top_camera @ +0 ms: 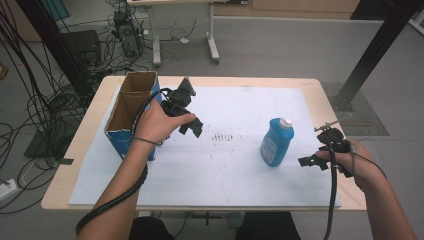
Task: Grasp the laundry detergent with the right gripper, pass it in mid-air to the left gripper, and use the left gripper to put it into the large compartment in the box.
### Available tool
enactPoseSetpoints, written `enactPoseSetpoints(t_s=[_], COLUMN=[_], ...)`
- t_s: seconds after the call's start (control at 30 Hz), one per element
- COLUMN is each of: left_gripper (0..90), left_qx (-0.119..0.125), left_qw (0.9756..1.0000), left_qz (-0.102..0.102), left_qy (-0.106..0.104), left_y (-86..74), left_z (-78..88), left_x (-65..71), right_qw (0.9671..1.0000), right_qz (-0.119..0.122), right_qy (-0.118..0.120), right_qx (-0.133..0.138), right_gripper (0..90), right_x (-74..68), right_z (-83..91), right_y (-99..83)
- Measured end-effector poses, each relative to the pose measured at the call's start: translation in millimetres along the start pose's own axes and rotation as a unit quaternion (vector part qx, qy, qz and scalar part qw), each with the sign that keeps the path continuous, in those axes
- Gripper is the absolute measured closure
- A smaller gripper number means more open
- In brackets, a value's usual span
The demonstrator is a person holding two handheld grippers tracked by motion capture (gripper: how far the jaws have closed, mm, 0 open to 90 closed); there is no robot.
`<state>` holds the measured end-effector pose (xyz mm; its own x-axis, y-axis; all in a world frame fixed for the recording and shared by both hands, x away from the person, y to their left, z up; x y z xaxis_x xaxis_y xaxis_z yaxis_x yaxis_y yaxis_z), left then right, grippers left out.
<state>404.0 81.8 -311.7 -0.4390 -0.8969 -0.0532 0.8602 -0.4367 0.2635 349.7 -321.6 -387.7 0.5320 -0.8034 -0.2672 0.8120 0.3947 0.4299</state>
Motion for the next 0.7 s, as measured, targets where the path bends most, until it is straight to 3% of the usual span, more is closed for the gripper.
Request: enactPoseSetpoints(t_s=[0.7], left_gripper=[11.3], left_qx=[-0.004], left_qw=[1.0], left_qz=[0.004], left_qy=[-0.008], left_y=[-15.3], left_z=[-15.5], left_x=[0.8], right_qw=[0.9999], right_qz=[0.01], right_qy=[0.01], right_qx=[0.007], right_gripper=[4.7], right_x=[-10.6], right_z=[-5.6], right_y=[-15.1])
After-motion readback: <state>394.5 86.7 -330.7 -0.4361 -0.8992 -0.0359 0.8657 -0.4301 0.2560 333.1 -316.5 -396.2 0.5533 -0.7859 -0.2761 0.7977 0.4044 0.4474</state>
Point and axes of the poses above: each handheld gripper's, and its own axes: z roughly backward along the jaws, y roughly out of its top, x roughly to its right, the point moved 4 cm from there along -z, roughly forward along the jaws, and after that the axes turned 11 degrees about y, right-handed, at the moved point
